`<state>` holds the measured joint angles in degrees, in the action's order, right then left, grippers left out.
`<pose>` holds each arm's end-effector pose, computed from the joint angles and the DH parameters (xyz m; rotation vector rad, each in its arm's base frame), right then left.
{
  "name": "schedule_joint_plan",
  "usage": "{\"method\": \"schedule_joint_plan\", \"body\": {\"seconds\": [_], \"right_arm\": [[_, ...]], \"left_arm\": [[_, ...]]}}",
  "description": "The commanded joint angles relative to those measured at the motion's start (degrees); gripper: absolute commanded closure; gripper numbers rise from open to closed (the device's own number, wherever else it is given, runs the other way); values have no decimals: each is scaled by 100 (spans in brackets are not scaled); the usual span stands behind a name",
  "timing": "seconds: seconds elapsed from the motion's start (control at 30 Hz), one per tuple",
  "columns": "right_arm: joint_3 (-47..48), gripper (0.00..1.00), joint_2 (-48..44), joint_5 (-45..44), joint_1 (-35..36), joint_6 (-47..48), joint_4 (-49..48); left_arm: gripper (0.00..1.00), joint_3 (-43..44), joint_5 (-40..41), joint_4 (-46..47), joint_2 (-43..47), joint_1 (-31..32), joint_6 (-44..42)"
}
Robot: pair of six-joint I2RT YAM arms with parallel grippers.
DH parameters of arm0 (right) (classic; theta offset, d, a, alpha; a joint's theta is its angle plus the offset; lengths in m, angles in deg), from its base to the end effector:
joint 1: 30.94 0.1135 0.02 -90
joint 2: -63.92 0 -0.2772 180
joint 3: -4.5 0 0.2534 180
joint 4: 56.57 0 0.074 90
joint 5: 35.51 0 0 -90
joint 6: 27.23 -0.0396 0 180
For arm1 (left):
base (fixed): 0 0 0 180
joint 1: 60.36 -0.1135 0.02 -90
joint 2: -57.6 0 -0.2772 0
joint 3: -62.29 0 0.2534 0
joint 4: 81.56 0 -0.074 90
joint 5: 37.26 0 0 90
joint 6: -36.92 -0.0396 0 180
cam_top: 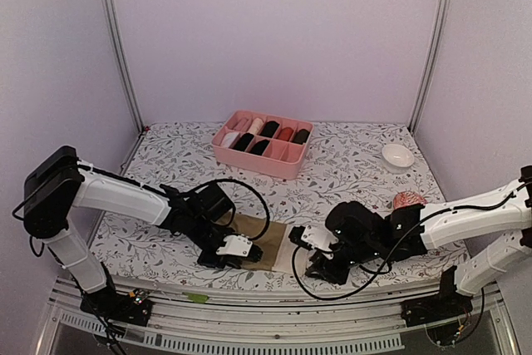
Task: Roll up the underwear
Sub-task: Pick up the underwear from the center of the board.
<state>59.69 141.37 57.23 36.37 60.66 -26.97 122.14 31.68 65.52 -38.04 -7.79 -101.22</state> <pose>0.1002 0.2447 0.1988 -1.3998 2.1495 0.5554 0.1668 -0.2414 0.1378 2.1698 1.6736 -0.5286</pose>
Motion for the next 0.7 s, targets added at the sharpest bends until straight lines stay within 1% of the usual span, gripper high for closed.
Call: {"method": "schedule_joint_plan", "body": {"seconds": [0.0,0.07,0.17,0.43,0.67], "right_arm": [[-44,59,455,-599,458,466,-292],[-71,58,677,-628,546,575,-486],[101,59,1013,-916,568,698,-528],[319,60,1419,-886,582,668,-439],[519,60,1690,-802,578,821,-640]], "left_arm": [[100,35,-364,-924,-278,-89,44],[100,51,-454,-982,-309,-118,-10],[100,75,-444,-1003,-333,-161,-75],[100,110,-438,-1031,-426,-331,-205],[100,69,-382,-1048,-413,-370,-271]]}}
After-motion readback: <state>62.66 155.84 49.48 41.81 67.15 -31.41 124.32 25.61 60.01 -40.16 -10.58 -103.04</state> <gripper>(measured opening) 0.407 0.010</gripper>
